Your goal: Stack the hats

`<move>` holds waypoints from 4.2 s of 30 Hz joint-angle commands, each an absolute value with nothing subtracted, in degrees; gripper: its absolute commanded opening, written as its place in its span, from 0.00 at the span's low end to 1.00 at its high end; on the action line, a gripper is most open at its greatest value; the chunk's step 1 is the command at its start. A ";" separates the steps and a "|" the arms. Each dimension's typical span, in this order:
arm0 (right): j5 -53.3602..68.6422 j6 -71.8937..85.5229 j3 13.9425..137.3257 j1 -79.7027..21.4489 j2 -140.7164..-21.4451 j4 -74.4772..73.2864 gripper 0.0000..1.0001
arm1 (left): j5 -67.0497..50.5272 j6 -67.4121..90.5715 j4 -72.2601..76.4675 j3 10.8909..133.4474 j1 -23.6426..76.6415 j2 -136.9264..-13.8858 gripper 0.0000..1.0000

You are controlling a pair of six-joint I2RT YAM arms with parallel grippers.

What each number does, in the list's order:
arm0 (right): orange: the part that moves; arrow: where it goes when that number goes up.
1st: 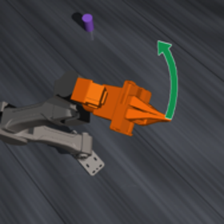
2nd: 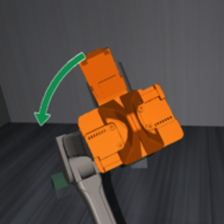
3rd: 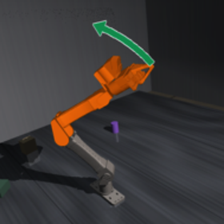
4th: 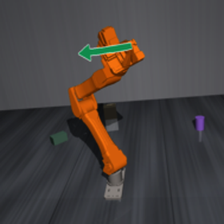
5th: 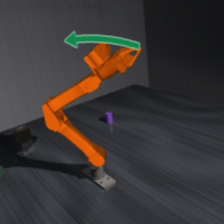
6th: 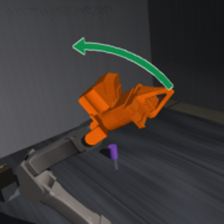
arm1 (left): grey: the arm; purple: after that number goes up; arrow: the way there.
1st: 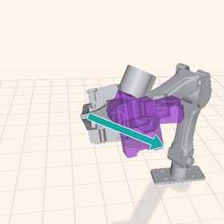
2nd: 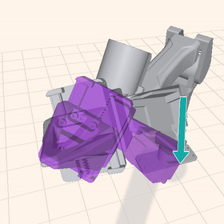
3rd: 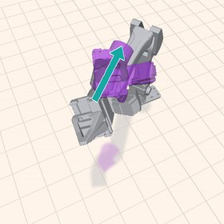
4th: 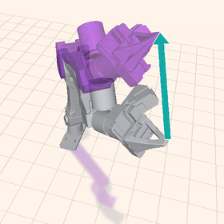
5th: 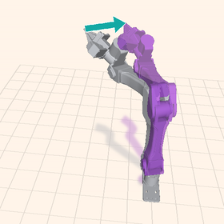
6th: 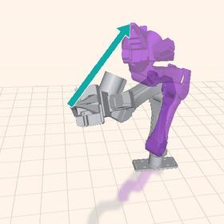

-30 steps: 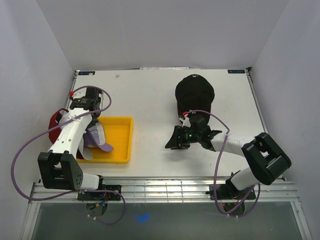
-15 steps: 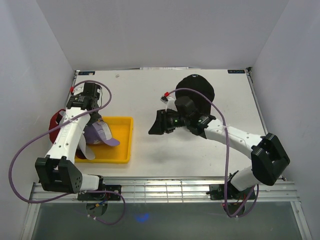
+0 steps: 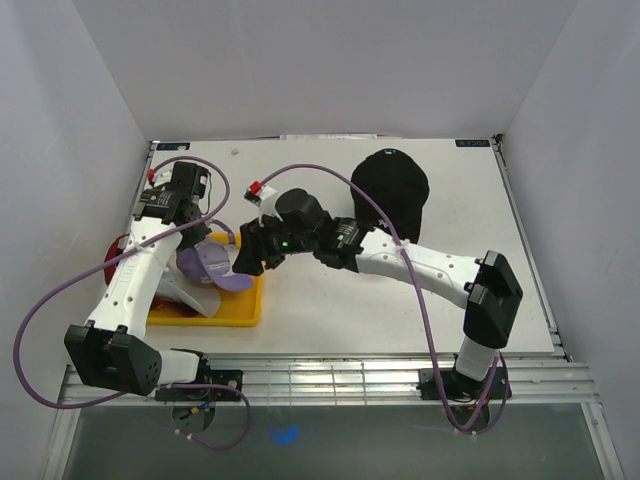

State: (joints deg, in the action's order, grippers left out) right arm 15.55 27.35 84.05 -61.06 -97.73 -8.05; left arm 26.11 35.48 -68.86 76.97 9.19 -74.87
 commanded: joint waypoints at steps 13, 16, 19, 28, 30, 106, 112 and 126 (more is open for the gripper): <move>-2.70 22.68 107.40 -71.98 -111.97 -18.37 0.66 | 25.14 38.94 -70.49 78.93 14.33 -72.07 0.00; -6.57 22.41 107.23 -72.68 -113.29 -18.28 0.66 | 24.52 38.58 -70.40 78.49 14.50 -71.46 0.00; -9.66 22.24 103.37 -73.56 -112.24 -14.17 0.66 | 23.47 37.97 -70.31 78.05 14.41 -70.84 0.00; -17.39 23.29 85.70 -76.29 -104.77 4.13 0.62 | 21.54 35.95 -69.26 77.52 14.50 -70.40 0.00; -18.01 22.68 86.21 -76.29 -105.20 4.22 0.62 | 20.92 35.42 -69.00 77.43 14.50 -70.31 0.00; -26.72 83.22 52.22 -26.89 -60.74 14.13 0.08 | -21.27 41.92 -35.95 74.53 15.38 -60.21 0.69; -25.75 83.93 46.77 -28.12 -59.59 17.84 0.08 | -21.45 41.40 -35.86 73.92 15.38 -60.12 0.69; -26.63 86.83 36.22 -29.79 -58.10 24.69 0.08 | -21.71 40.25 -36.39 72.07 15.38 -60.03 0.68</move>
